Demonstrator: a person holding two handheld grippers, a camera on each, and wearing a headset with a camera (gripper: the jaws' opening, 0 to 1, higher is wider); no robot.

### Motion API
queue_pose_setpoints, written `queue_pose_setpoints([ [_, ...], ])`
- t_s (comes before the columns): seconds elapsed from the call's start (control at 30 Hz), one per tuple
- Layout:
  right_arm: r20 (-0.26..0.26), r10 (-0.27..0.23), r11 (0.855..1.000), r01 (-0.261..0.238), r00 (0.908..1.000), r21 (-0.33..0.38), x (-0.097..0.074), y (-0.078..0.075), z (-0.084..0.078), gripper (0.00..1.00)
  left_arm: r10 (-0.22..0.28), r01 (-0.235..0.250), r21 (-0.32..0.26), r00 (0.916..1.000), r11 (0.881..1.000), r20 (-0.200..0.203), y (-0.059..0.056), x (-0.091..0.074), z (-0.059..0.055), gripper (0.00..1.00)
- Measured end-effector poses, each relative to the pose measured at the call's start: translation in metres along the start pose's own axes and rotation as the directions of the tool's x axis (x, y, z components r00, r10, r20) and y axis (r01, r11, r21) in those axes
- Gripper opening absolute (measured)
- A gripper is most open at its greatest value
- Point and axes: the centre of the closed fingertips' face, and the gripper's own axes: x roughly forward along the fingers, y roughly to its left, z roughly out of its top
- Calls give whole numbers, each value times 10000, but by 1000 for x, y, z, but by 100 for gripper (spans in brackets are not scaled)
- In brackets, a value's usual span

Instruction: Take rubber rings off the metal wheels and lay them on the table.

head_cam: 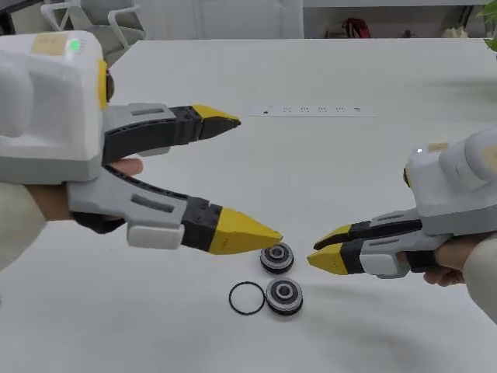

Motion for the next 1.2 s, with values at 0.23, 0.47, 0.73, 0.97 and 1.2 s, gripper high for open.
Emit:
queue_pose_setpoints([
  [0.23,-123,141,9999,-142,9998,-80,2,2,-4,12,-335,335,-100,9994,9994,13,-5,22,-14,82],
  [0.47,-275,343,9993,-346,9990,-125,5,5,-11,12,159,-171,-1004,9998,9948,-130,-1,28,-46,79],
  [0.73,-749,620,9978,-634,9953,-176,13,10,-25,12,-51,-53,-1127,9957,9936,-926,-8,31,-80,68],
  [0.97,-947,771,9968,-787,9925,-134,16,12,-33,14,-402,209,-1440,9904,9894,-1324,-16,35,-101,61],
  [1.2,-1276,850,9954,-899,9882,-330,20,17,-40,18,-732,509,-1422,9850,9885,-1562,-25,44,-112,54],
])
